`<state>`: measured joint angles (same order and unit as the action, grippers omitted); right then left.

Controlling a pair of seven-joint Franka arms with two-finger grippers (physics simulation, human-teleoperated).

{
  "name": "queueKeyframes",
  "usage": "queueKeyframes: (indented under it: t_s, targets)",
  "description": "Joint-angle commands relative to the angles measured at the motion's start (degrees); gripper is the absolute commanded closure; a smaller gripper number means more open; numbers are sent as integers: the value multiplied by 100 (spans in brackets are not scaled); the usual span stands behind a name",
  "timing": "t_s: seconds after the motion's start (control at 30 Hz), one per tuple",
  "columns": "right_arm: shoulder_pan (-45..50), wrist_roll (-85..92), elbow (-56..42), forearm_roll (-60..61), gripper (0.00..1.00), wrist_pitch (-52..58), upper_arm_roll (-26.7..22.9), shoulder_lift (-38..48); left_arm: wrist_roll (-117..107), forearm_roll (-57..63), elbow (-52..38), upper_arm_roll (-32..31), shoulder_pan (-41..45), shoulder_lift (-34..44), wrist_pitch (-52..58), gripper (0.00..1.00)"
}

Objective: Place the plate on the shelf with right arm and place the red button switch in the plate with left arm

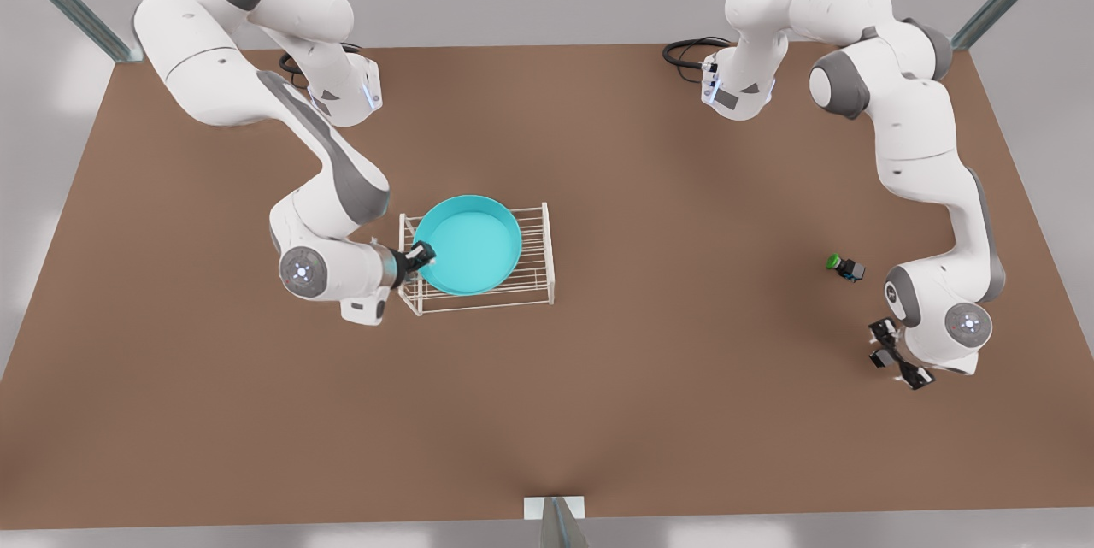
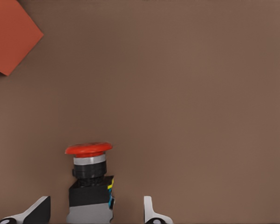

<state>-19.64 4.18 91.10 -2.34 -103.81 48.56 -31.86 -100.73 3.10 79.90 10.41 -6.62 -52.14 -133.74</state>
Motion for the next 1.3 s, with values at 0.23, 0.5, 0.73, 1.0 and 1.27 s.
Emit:
queueKeyframes:
  t_s: [0.23, 0.5, 0.73, 1.0, 1.27]
  targets:
    - [39, 812, -822, -1057, 0, 994, -1883, 1314, 80, 199, 149, 13, 3, -16, -293, 3]
    - [2324, 198, -1649, -118, 0, 1416, -5216, 821, 80, 322, 149, 13, -6, -24, -293, 5]
    - [2491, 57, -1649, -109, 0, 1399, -5216, 804, 80, 331, 114, 57, -6, -16, -293, 61]
    - [2579, -58, -1649, -126, 0, 1416, -5216, 804, 63, 234, -317, -4, 529, 582, 1419, 61]
    - [2570, -137, -1666, -100, 0, 1443, -5225, 813, -2440, -758, -387, -30, 3279, 1997, 3135, 61]
